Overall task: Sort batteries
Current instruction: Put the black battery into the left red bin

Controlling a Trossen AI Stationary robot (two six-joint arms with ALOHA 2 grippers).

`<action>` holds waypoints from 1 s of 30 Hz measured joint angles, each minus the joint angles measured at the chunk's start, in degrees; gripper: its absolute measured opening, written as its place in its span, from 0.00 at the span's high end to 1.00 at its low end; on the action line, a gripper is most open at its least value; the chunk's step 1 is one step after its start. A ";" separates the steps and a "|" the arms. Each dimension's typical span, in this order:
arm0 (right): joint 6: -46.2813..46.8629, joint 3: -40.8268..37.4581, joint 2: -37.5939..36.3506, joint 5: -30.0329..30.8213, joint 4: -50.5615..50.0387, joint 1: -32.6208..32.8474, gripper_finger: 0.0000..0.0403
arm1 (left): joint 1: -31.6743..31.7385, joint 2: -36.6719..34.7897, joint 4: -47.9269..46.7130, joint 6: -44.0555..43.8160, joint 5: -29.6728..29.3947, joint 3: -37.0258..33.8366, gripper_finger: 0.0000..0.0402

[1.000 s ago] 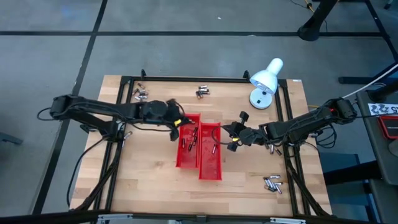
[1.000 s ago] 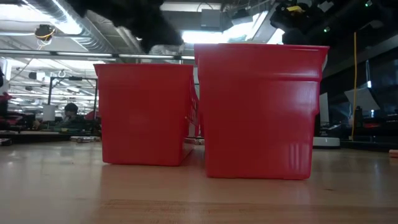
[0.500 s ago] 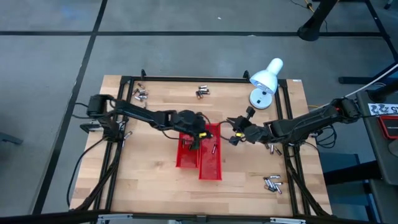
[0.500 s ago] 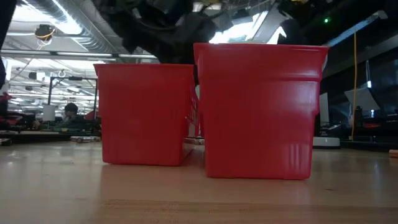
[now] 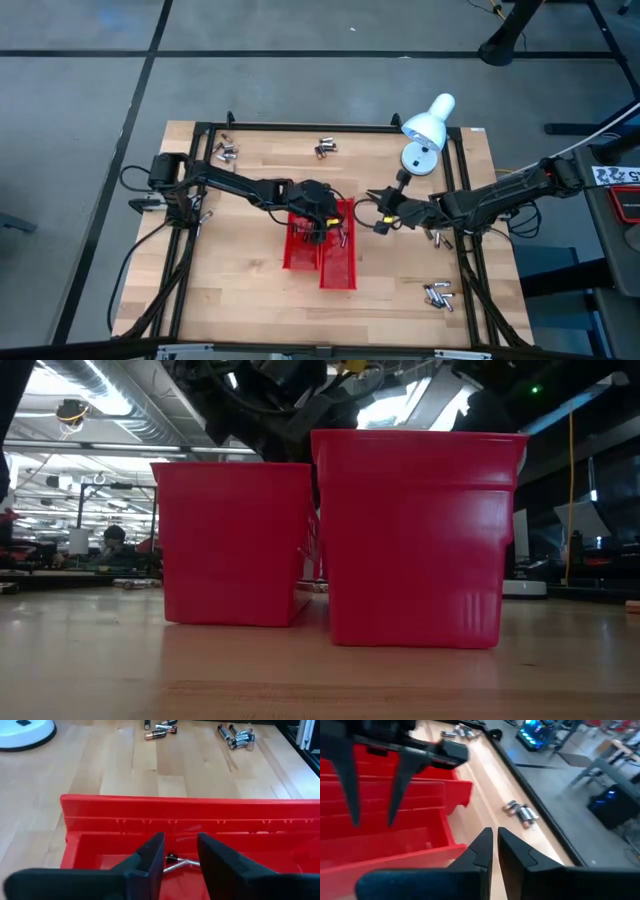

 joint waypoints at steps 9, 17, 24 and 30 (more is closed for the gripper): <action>6.18 2.52 -0.86 -5.36 -5.05 0.00 0.92 | 0.05 -8.67 -3.99 6.35 -6.01 -1.03 0.69; 26.49 14.81 -0.93 -15.25 -38.20 -2.63 0.92 | 0.04 -23.92 -2.79 7.46 -14.37 -11.45 0.74; 44.12 12.49 -0.87 -27.86 -57.05 -7.69 0.91 | -0.42 -38.23 10.07 5.85 -18.96 -25.63 0.76; 48.23 8.56 -0.87 -35.63 -58.09 -12.44 0.73 | -1.71 -45.89 17.59 4.84 -19.40 -35.30 0.76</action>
